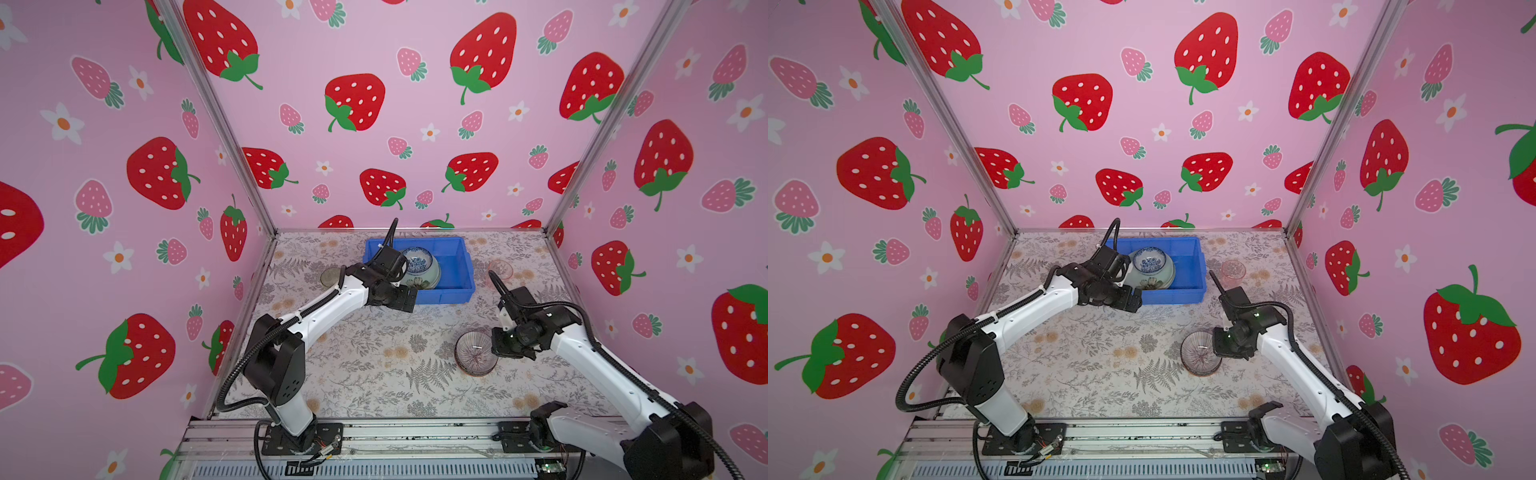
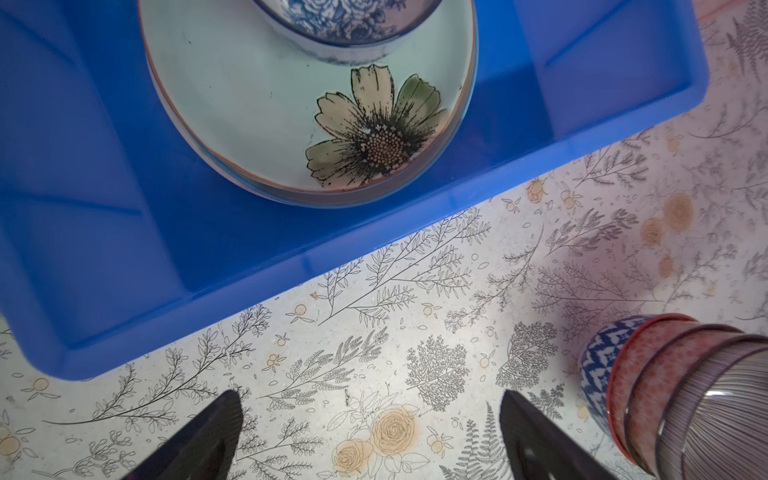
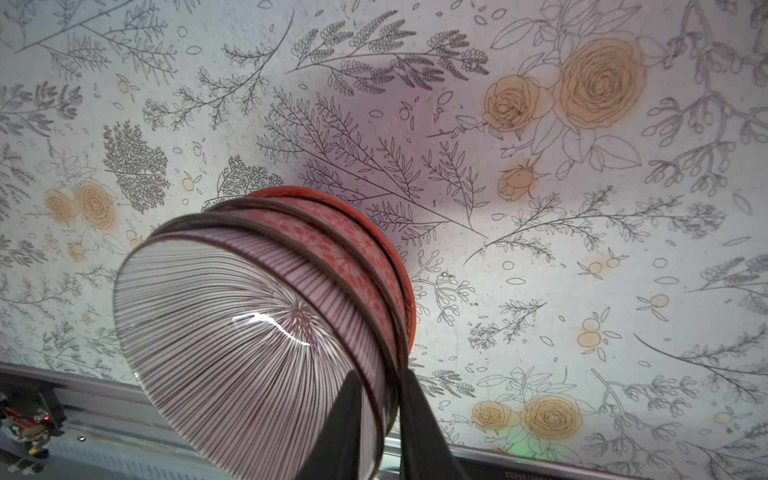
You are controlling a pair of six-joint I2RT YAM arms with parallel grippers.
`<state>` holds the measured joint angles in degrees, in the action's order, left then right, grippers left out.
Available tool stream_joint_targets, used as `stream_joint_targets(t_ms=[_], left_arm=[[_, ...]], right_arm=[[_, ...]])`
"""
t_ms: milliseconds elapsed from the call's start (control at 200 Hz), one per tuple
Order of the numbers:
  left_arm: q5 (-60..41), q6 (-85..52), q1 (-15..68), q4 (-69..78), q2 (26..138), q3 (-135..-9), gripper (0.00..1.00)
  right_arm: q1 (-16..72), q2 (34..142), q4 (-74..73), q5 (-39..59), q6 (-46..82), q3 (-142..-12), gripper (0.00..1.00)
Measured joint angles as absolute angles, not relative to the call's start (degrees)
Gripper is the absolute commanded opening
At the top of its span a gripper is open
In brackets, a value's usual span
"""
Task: Place the mixed dishes into the plastic bin
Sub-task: 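Grasp and lift the top purple-striped bowl off the stack with the right gripper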
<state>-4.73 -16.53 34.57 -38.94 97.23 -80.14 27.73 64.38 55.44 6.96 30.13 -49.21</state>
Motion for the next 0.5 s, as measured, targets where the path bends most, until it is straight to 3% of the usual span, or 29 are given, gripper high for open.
stream_joint_targets(t_ms=[260,500], left_arm=[[-8.9,-17.8,33.1,-38.9,99.3,-81.1,0.99],[-10.2,-18.1,32.8,-39.0,99.6,-81.7,0.99]], right_arm=[[28.3,64.3,56.6,6.9,30.9,-49.7,0.08],[28.4,64.2,58.5,6.6,31.1,-52.3,0.07]])
